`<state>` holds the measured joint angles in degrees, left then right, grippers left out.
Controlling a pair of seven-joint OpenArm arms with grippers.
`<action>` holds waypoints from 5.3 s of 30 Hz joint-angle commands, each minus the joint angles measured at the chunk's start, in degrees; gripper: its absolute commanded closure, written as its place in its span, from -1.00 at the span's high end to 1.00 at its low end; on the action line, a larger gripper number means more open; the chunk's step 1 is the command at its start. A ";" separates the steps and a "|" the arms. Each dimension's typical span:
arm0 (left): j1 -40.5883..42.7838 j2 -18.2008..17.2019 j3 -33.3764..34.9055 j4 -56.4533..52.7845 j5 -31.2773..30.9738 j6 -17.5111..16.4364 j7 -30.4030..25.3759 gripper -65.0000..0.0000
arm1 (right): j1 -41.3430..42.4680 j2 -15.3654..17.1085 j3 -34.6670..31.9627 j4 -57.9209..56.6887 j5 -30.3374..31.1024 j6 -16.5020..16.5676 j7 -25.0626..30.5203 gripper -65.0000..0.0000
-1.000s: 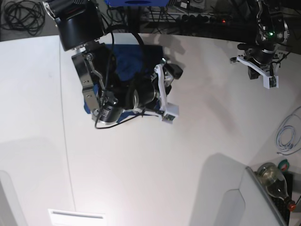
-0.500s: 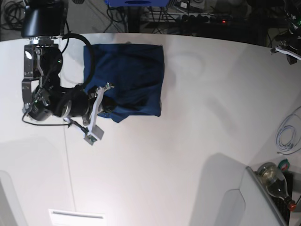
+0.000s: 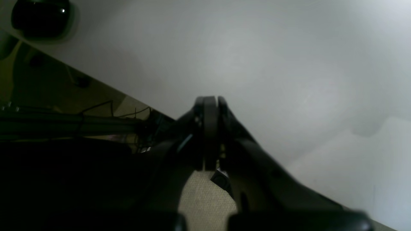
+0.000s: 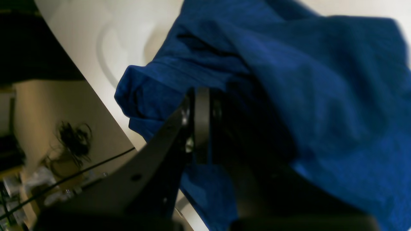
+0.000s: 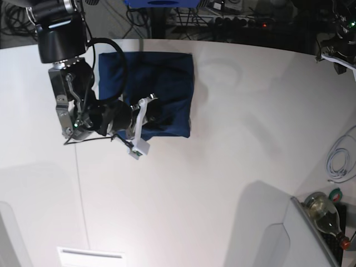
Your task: Layout the t-shirt on the table in an organized manner, then fold the t-shirt properly
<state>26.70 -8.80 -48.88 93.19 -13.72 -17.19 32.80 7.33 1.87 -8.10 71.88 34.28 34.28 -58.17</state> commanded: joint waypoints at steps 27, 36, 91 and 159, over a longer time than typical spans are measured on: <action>-0.46 -0.21 -0.30 0.83 -0.48 0.00 -1.19 -1.00 | -2.89 5.21 5.33 8.61 1.28 -15.60 2.48 -0.99; -0.19 -0.21 -0.30 0.83 -0.48 0.00 -1.19 -1.00 | 0.01 1.87 -0.83 5.71 1.28 -15.87 4.41 -0.99; 1.13 -0.13 2.16 -1.63 -0.04 0.00 -1.28 -1.00 | -3.68 3.10 -38.98 20.04 -16.57 -24.39 8.90 -0.16; -0.72 -0.04 6.55 -3.30 -0.13 0.00 -1.28 -1.00 | -8.08 -0.86 -39.59 12.74 -16.22 -29.76 9.60 -0.99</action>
<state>25.76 -7.86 -41.91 89.06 -13.67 -17.39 32.58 -1.48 1.85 -47.64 83.74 17.56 4.08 -49.47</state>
